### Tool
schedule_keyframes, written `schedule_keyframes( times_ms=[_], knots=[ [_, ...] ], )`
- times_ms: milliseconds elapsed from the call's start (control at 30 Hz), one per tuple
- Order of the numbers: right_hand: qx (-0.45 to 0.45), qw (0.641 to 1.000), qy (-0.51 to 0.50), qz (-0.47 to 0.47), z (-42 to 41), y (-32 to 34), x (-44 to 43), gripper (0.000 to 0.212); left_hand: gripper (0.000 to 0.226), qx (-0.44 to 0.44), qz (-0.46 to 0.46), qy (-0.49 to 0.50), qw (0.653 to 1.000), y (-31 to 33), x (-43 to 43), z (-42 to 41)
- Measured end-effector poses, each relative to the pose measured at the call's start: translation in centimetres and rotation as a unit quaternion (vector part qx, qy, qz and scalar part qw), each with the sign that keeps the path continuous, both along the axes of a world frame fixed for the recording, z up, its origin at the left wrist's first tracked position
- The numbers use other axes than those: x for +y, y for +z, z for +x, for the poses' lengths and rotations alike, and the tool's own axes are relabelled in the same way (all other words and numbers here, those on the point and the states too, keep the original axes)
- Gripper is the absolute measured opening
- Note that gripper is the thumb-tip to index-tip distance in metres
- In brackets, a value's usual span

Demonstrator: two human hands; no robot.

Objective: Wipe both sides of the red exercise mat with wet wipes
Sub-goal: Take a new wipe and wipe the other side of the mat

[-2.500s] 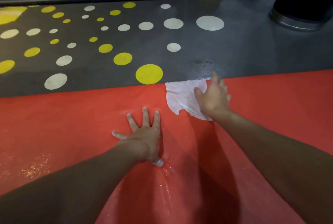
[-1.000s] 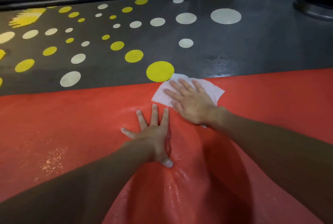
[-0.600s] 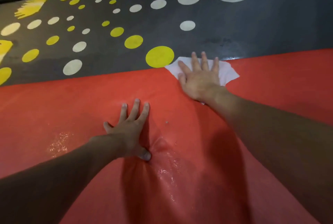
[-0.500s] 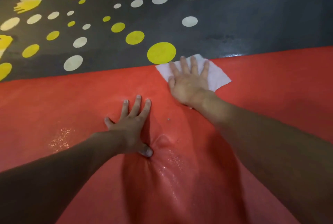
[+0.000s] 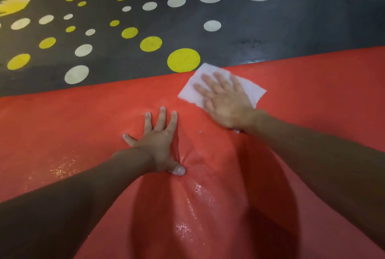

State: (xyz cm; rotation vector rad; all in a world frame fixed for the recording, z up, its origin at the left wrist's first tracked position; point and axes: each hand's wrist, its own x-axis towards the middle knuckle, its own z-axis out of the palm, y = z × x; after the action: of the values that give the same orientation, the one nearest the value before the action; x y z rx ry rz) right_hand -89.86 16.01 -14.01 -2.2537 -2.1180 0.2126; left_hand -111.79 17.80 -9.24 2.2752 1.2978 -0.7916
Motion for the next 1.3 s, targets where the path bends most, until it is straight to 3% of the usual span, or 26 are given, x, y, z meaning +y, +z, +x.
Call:
schedule_keyframes(
  times_ms=[100,200,267,367,433,533,600,700,767,867,933,1100,1133,1233,1300],
  knots=[
    [-0.009,0.988,-0.154,-0.027,0.2,0.0,0.3,0.056,0.149,0.001,0.004,-0.005,1.000,-0.1,0.0,0.0],
    [-0.005,0.999,-0.050,-0.007,-5.6,-0.2,-1.9,0.062,0.147,0.001,0.006,-0.007,1.000,0.1,0.0,0.1],
    [-0.001,1.000,0.021,-0.009,-4.7,0.0,-3.3,0.066,0.144,0.001,0.019,-0.011,1.000,0.4,-0.3,0.0],
    [-0.007,0.993,-0.116,-0.026,0.0,0.5,-2.8,0.056,0.133,-0.010,0.049,0.001,0.999,0.6,-1.8,-0.2],
    [-0.008,0.984,-0.177,-0.036,-1.4,0.5,-3.5,0.056,0.123,-0.025,0.069,0.013,0.997,0.7,-3.0,-0.3],
    [0.007,1.000,-0.020,-0.016,-6.4,0.3,-6.1,0.059,0.115,-0.036,0.088,0.009,0.995,0.9,-3.6,-0.7],
    [0.002,0.999,0.037,-0.025,-4.3,0.3,-6.8,0.068,0.116,-0.024,0.064,-0.014,0.998,0.9,-3.8,-1.3],
    [-0.002,0.992,-0.125,-0.034,0.4,0.2,-6.1,0.057,0.136,0.027,0.011,-0.060,0.998,0.8,-4.8,-2.2],
    [-0.010,0.983,-0.181,-0.036,-1.5,0.2,-6.3,0.057,0.140,0.036,0.017,-0.067,0.997,0.7,-5.5,-2.2],
    [0.004,0.999,-0.024,-0.026,-6.7,0.2,-8.2,0.059,0.137,0.027,0.025,-0.057,0.998,0.6,-5.8,-1.9],
    [0.014,0.998,0.048,-0.022,-5.6,0.4,-9.0,0.069,0.135,0.022,0.030,-0.055,0.998,0.6,-5.8,-2.3],
    [-0.011,0.987,-0.159,-0.031,-2.5,0.4,-8.4,0.057,0.136,0.027,0.027,-0.044,0.998,0.9,-6.0,-1.9],
    [-0.007,0.989,-0.148,-0.027,-4.3,0.5,-8.6,0.058,0.136,0.025,0.028,-0.041,0.998,1.0,-6.1,-1.8],
    [-0.001,1.000,0.011,-0.024,-7.5,0.5,-11.3,0.066,0.124,0.013,0.057,-0.050,0.997,1.2,-7.3,-2.0],
    [0.007,1.000,0.015,-0.026,-4.6,0.7,-11.5,0.069,0.116,0.000,0.059,-0.069,0.996,1.2,-8.4,-2.7]
  ],
)
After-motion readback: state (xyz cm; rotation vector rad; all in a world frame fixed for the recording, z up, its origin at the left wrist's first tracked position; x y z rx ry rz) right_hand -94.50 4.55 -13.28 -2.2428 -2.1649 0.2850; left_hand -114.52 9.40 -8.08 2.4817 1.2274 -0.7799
